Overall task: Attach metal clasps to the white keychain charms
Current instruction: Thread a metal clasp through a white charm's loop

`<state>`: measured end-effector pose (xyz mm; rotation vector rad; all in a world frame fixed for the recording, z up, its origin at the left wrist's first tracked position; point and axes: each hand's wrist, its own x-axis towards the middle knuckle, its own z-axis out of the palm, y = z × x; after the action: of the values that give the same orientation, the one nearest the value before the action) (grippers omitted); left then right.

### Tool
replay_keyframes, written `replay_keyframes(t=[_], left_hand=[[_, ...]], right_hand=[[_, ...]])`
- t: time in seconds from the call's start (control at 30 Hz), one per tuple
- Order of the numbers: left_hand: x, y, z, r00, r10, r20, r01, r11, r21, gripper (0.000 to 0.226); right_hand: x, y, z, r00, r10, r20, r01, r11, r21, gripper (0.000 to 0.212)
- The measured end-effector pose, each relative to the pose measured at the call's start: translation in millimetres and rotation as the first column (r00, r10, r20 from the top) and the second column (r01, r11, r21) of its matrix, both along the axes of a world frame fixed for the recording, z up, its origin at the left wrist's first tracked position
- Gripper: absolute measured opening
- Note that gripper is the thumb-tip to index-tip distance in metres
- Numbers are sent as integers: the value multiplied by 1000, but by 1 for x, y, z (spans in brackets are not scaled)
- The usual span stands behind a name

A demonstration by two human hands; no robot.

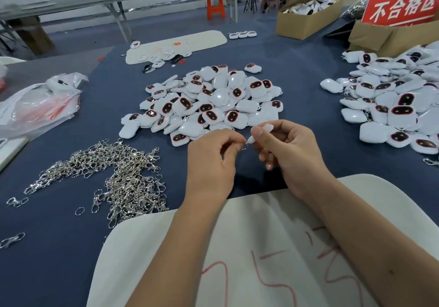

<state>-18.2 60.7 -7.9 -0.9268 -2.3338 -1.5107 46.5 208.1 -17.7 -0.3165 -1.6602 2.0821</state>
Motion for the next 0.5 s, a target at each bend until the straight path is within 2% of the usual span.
replay_keyframes(t=[0.07, 0.13, 0.2, 0.27, 0.37, 0.43, 0.5], left_hand=[[0, 0, 0, 997, -17, -77, 11, 997, -70, 15], [0, 1, 0, 999, -15, -29, 13, 998, -57, 15], [1, 2, 0, 988, -5, 155, -6, 998, 70, 16], [4, 5, 0, 934, -11, 357, -67, 977, 205, 12], [7, 7, 1, 773, -148, 617, -113, 925, 364, 12], [8, 7, 2, 683, -241, 689, -121, 893, 433, 8], [8, 7, 4, 653, -296, 697, -149, 852, 502, 7]], right_hand=[[-1, 1, -2, 999, -25, 28, 25, 999, 22, 31], [-2, 1, -2, 999, -34, 31, 33, 999, 28, 29], [-1, 0, 0, 1000, -22, 6, 22, 1000, 3, 37], [0, 0, 3, 1000, 6, -28, -6, 1000, -25, 42], [1, 2, 4, 997, 45, -60, -48, 997, -54, 37], [1, 3, 4, 996, 52, -66, -56, 996, -67, 35], [1, 3, 5, 996, 62, -68, -67, 995, -70, 40]])
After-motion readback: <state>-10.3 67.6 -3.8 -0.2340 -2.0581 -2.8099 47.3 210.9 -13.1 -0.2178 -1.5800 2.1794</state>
